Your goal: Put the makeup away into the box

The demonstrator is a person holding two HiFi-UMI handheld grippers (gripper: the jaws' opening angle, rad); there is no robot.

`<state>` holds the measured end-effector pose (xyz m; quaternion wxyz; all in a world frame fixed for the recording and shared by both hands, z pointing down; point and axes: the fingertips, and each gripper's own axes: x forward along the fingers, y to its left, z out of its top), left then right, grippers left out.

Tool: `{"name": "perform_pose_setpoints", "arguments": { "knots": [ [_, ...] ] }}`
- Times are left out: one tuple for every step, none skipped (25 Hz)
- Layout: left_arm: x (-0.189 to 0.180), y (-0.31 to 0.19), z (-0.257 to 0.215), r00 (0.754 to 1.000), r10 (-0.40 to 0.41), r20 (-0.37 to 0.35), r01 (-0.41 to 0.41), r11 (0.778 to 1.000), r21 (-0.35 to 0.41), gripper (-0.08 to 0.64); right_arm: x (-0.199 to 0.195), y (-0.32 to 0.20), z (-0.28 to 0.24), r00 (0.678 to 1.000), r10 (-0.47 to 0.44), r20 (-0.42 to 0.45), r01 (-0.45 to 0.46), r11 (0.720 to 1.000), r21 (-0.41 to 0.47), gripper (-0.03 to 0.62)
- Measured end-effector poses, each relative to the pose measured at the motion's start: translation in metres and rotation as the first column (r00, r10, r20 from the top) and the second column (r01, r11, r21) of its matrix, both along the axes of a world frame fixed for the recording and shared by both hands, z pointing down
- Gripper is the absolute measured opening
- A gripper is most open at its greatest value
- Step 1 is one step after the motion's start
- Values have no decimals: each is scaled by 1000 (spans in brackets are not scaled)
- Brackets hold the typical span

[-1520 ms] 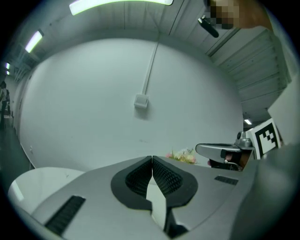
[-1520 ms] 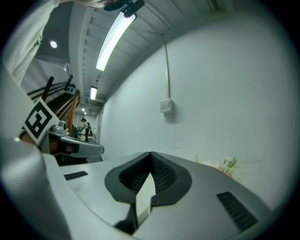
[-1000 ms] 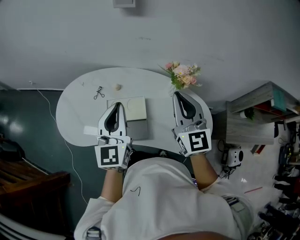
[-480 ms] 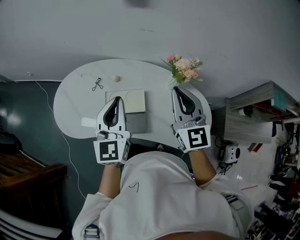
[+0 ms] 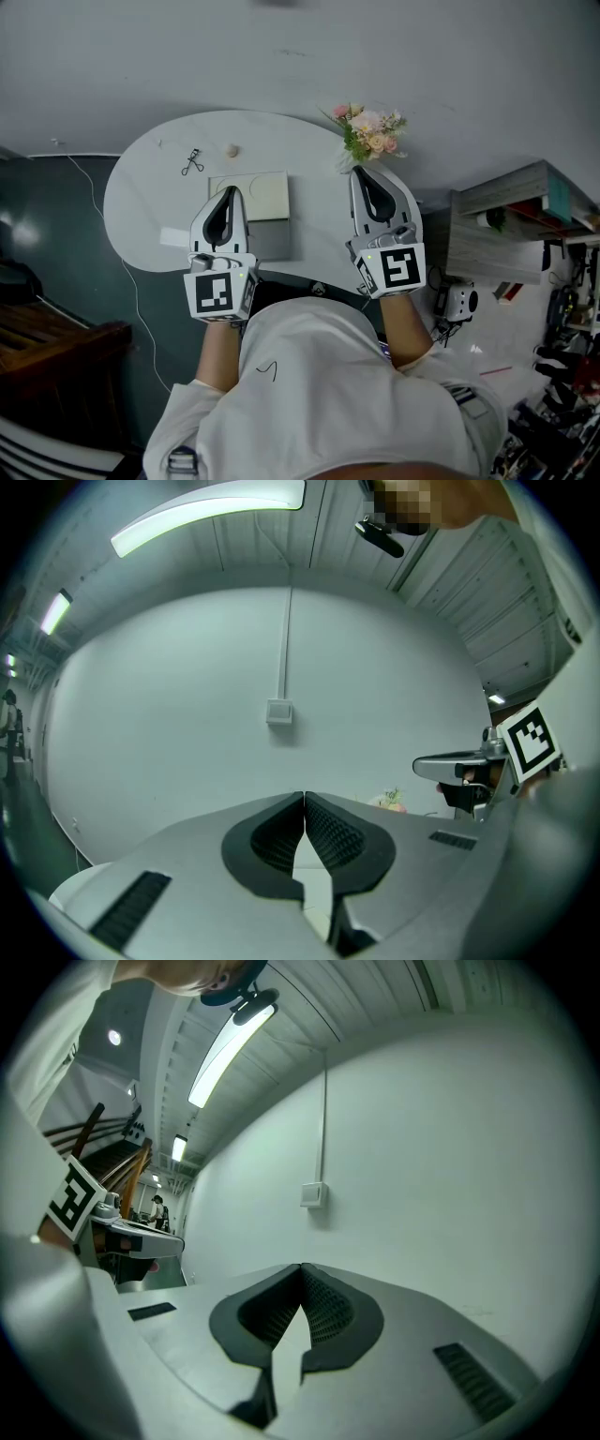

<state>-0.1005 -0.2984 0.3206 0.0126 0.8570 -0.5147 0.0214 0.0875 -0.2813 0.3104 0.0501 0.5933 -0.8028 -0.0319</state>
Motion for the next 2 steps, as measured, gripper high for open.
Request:
{"name": "perform_pose_setpoints", "arguments": {
  "knots": [
    [-2,-1,2,1000,-6,1,6,1000,-6,20,2,-1,1,1000,4,-1,-4,1000,-4,-2],
    [-3,-2,4,1000,-11,2,11,1000,-13,20,4,-2,3,1000,7,-1,-7,1000,-9,-2]
  ]
}}
